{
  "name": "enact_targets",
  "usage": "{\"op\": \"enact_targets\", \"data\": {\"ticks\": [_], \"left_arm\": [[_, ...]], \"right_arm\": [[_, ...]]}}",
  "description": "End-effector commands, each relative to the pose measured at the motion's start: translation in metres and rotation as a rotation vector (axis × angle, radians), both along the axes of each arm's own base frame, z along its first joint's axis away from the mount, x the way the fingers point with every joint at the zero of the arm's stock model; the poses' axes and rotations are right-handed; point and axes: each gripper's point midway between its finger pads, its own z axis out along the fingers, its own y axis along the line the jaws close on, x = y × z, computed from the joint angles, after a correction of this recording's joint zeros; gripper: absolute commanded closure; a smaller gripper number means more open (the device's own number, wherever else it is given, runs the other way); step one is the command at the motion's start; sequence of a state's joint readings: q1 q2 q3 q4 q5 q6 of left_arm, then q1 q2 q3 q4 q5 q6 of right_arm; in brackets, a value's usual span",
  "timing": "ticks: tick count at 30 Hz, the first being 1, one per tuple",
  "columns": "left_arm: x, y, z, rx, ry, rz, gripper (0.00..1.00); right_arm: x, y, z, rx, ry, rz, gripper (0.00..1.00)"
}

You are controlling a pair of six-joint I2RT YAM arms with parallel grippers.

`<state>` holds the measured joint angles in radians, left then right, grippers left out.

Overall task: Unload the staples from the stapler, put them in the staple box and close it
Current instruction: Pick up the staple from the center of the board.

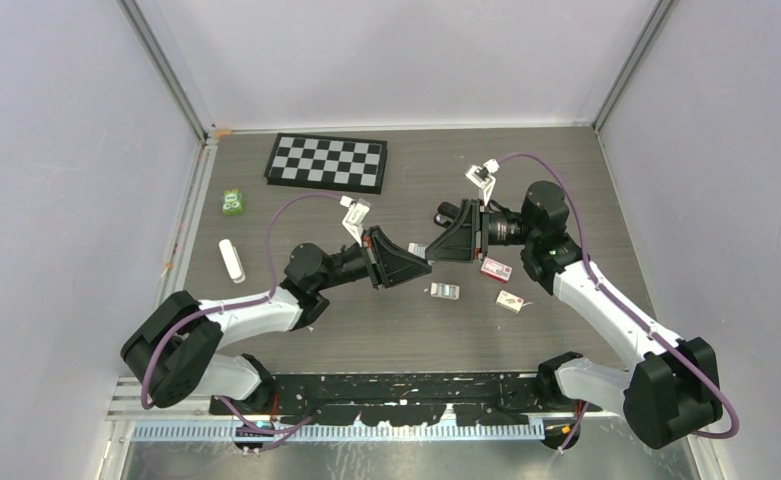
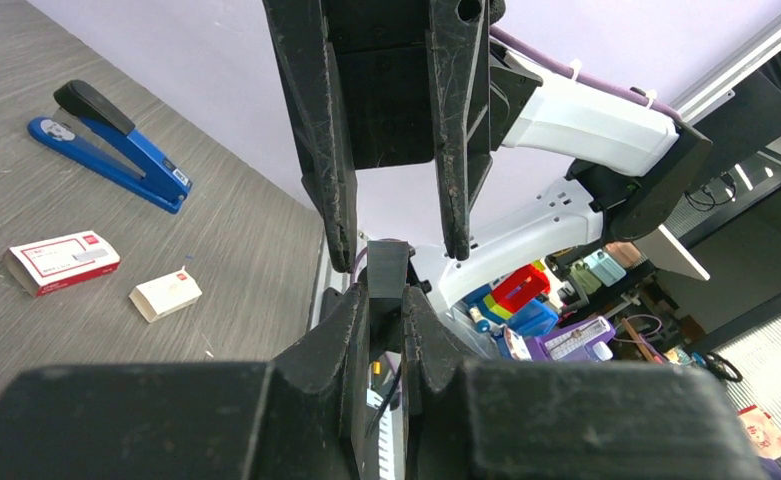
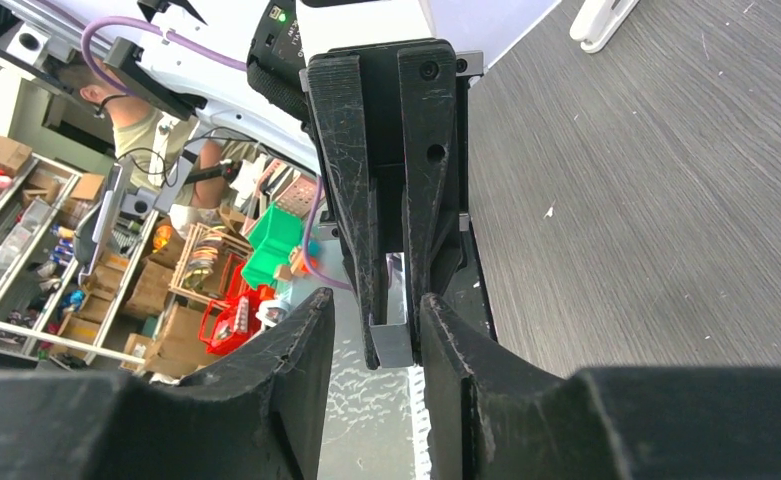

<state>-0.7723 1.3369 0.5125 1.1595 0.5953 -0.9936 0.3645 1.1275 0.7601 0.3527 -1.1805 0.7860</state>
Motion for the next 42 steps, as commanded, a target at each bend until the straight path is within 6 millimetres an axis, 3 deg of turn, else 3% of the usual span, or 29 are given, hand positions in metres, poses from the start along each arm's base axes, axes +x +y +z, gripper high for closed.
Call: {"op": "enact_targets", "data": {"ticks": [1,42], "left_arm": [[-0.0021,0.0031,0.0110,-0.048,-0.038,0.015,0.99],[-0.0017,0.0012,0.0095,-0.071,-0.021,0.015,0.98]], "right_arm": [[-0.0036,-0.0002,0.0201,0.020,-0.096,0.010,0.59],[-0.0018,0.0020,0.0139,-0.006,-0.121,-0.006,0.71]]}}
